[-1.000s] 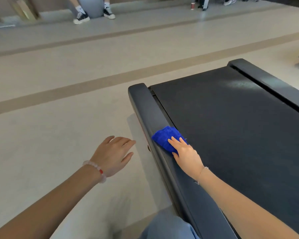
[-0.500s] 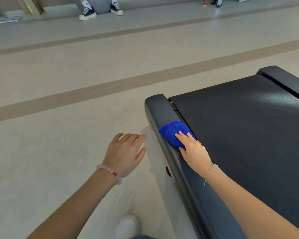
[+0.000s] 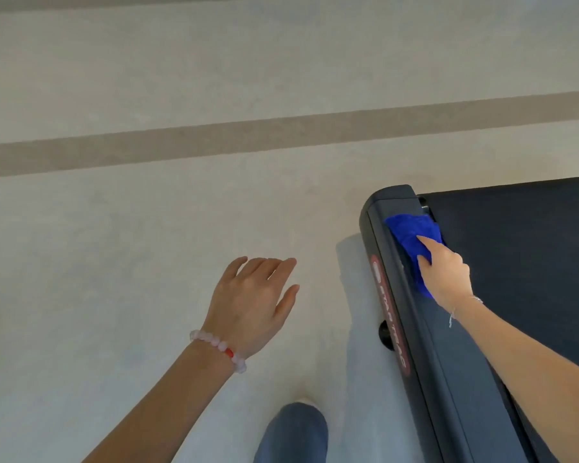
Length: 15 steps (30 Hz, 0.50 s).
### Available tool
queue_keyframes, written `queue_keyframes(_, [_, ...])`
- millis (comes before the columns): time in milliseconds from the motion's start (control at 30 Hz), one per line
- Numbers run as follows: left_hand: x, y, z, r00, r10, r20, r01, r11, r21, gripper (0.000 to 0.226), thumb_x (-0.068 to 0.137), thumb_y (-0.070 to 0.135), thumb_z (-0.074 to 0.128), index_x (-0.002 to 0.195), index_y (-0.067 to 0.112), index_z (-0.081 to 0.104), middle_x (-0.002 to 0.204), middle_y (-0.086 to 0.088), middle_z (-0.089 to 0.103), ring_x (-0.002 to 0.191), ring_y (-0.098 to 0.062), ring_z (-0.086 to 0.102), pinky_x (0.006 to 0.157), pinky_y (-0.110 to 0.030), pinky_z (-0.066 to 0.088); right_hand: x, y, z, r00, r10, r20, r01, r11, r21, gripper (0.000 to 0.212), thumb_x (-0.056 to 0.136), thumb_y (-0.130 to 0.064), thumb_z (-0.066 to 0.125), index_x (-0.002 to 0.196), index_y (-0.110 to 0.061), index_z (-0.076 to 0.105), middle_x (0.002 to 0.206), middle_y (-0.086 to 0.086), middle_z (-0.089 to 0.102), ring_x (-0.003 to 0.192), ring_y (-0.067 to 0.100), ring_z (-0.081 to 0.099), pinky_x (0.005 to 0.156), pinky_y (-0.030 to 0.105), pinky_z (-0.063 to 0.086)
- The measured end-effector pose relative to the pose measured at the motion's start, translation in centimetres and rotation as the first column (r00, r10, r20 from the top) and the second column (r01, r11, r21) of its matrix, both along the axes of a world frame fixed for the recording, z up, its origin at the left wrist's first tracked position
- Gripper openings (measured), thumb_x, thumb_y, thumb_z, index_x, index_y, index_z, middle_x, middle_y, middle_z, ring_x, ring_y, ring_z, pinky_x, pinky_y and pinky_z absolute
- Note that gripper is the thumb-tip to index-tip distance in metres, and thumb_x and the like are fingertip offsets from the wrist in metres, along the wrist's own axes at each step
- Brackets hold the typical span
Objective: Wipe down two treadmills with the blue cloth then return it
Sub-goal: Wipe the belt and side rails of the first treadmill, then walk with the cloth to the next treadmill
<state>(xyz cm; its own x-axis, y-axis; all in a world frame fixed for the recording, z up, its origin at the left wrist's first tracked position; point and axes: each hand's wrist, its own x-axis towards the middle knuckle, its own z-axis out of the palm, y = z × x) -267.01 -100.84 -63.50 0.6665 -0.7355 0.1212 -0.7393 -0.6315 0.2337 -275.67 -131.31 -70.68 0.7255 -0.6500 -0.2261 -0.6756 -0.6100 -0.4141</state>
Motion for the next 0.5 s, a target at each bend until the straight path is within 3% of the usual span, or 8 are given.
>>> queue_keyframes(67, [-0.1, 1.6, 1.3, 0.999, 0.036, -0.032, -0.036, 0.999, -0.002, 0.040, 0.090, 0.034, 0.039, 0.110, 0.012, 0.065, 0.093, 0.000, 0.070, 0.084, -0.020, 0.067, 0.085, -0.038, 0.050, 0.6, 1.4, 1.4, 0.996, -0.087, 0.015, 0.085, 0.988, 0.126, 0.042, 0.095, -0.013, 0.044, 0.137, -0.014, 0.043, 0.095, 0.012, 0.060, 0.066, 0.024, 0.054, 0.059, 0.028, 0.043])
queue_keyframes(133, [0.1, 3.0, 2.7, 0.996, 0.077, -0.052, -0.077, 0.997, -0.001, 0.039, 0.090, 0.034, 0.040, 0.109, 0.012, 0.065, 0.092, 0.000, 0.070, 0.083, -0.021, 0.067, 0.085, -0.038, 0.050, 1.7, 3.1, 3.0, 0.989, -0.142, 0.043, 0.128, 0.962, 0.240, 0.041, 0.094, -0.011, 0.045, 0.135, -0.014, 0.046, 0.094, 0.010, 0.058, 0.060, 0.020, 0.049, 0.054, 0.026, 0.038])
queue_keyframes(300, [3.2, 5.1, 7.0, 0.988, 0.132, -0.079, -0.133, 0.991, -0.017, 0.039, 0.090, 0.033, 0.040, 0.109, 0.011, 0.065, 0.091, -0.001, 0.070, 0.082, -0.022, 0.066, 0.084, -0.040, 0.051, 5.7, 8.2, 8.7, 0.961, -0.230, 0.153, 0.118, 0.842, 0.526, 0.030, 0.090, -0.006, 0.051, 0.117, -0.018, 0.060, 0.107, 0.005, 0.064, 0.095, 0.025, 0.059, 0.076, 0.034, 0.048])
queue_keyframes(400, [6.3, 5.8, 10.3, 0.980, 0.181, -0.079, -0.184, 0.982, -0.034, 0.039, 0.089, 0.033, 0.041, 0.109, 0.011, 0.066, 0.091, -0.001, 0.070, 0.081, -0.023, 0.066, 0.084, -0.040, 0.052, 8.7, 10.7, 13.1, 0.949, -0.254, 0.186, 0.073, 0.754, 0.653, 0.029, 0.089, -0.004, 0.052, 0.102, -0.027, 0.064, 0.105, 0.001, 0.066, 0.098, 0.023, 0.061, 0.080, 0.037, 0.052])
queue_keyframes(500, [9.6, 6.5, 13.7, 0.969, 0.229, -0.088, -0.234, 0.971, -0.046, 0.040, 0.089, 0.033, 0.041, 0.110, 0.011, 0.066, 0.091, -0.001, 0.070, 0.081, -0.023, 0.067, 0.083, -0.041, 0.053, 12.1, 12.4, 17.0, 0.944, -0.275, 0.185, 0.046, 0.661, 0.749, 0.032, 0.090, -0.004, 0.053, 0.100, -0.031, 0.065, 0.107, -0.001, 0.067, 0.102, 0.022, 0.062, 0.086, 0.042, 0.053])
